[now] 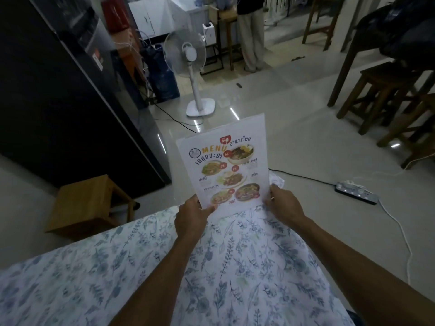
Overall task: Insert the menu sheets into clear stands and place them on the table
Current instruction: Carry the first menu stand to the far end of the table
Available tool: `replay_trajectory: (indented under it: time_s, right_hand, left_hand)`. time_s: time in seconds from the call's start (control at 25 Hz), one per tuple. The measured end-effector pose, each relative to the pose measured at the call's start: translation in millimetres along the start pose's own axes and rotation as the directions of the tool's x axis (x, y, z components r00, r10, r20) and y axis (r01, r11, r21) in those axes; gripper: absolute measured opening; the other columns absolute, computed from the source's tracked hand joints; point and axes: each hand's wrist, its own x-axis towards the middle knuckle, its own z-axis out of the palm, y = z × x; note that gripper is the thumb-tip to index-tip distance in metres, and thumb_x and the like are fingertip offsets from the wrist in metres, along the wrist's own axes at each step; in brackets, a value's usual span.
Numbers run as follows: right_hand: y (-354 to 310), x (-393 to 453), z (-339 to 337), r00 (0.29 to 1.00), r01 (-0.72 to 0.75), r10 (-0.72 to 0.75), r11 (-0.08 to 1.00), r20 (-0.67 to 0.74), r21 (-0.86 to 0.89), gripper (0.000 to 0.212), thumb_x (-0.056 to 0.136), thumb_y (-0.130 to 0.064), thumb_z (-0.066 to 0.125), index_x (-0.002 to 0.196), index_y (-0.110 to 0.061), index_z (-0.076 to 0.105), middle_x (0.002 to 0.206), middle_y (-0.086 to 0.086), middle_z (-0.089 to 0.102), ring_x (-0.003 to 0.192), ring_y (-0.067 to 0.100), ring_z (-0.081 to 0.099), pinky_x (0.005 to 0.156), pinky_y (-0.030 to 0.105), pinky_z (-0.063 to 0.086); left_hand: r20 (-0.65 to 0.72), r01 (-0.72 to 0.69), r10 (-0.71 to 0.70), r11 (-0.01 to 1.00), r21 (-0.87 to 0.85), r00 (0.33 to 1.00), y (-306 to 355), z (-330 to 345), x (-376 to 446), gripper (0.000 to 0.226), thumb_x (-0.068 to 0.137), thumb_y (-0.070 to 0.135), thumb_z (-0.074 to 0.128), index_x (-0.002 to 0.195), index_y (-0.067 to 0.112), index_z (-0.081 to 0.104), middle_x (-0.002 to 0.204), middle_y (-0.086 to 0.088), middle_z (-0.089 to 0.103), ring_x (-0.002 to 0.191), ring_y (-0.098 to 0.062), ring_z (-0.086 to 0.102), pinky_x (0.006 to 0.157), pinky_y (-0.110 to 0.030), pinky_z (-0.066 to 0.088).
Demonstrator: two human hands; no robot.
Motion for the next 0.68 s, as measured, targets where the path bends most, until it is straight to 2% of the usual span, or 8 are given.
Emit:
replay_trajectory:
  time_s: [0.08,0.24,0.36,0.44,0.68]
  right_hand:
    - [1,-1,0,1.0,-0.012,0.013,0.999,-0.024,0.046,0.015,0.091,-0.028,0.057,0.091,-0.013,0.054,0.099,0.014,0.071,0.083,0.032,0.065,0.067,0.036,0.051]
    - [0,-7,-2,0.999,-0.024,0.026,0.996,-0.021,0.09,0.031,0.083,-0.023,0.073,0.104,-0.006,0.059,0.106,0.015,0.068,0.09,0.029,0.062,0.069,0.032,0.044]
    - [-4,-21,-6,0.999,-0.017,0.022,0.994,-0.047,0.108,0.046,0.08,-0.022,0.076,0.117,-0.001,0.057,0.114,0.02,0.065,0.101,0.035,0.063,0.077,0.035,0.048]
    - [-8,-35,-11,0.997,-0.024,0.03,0.995,-0.065,0.095,0.052,0.079,-0.024,0.077,0.121,-0.003,0.053,0.115,0.021,0.064,0.103,0.035,0.062,0.081,0.039,0.052]
    - [-32,-94,-21,0.996,-0.015,0.017,1.0,-0.092,0.022,0.052,0.08,-0.032,0.076,0.12,-0.013,0.051,0.112,0.014,0.066,0.099,0.03,0.063,0.078,0.039,0.053]
  left_hand:
    - [0.019,-0.007,0.007,0.999,0.031,1.0,-1,0,-2,0.046,0.075,0.047,0.081,0.114,0.026,0.068,0.103,0.007,0.076,0.087,-0.017,0.072,0.073,-0.033,0.057]
    - [0.028,-0.001,-0.002,0.995,0.102,1.0,-6,-4,-11,0.041,0.077,0.048,0.079,0.103,0.023,0.061,0.106,0.008,0.073,0.087,-0.016,0.068,0.069,-0.031,0.052]
    - [0.021,-0.006,0.003,0.992,0.126,1.0,-5,-10,-21,0.052,0.077,0.052,0.078,0.116,0.023,0.057,0.114,0.008,0.071,0.102,-0.02,0.068,0.08,-0.035,0.054]
    - [0.015,0.01,-0.013,0.987,0.159,1.0,-6,-18,-30,0.057,0.077,0.053,0.076,0.121,0.024,0.054,0.116,0.008,0.071,0.105,-0.021,0.068,0.084,-0.036,0.054]
    - [0.006,0.044,-0.045,0.99,0.132,0.999,-25,-54,-81,0.051,0.079,0.056,0.072,0.117,0.026,0.054,0.113,0.009,0.072,0.101,-0.019,0.069,0.077,-0.031,0.048]
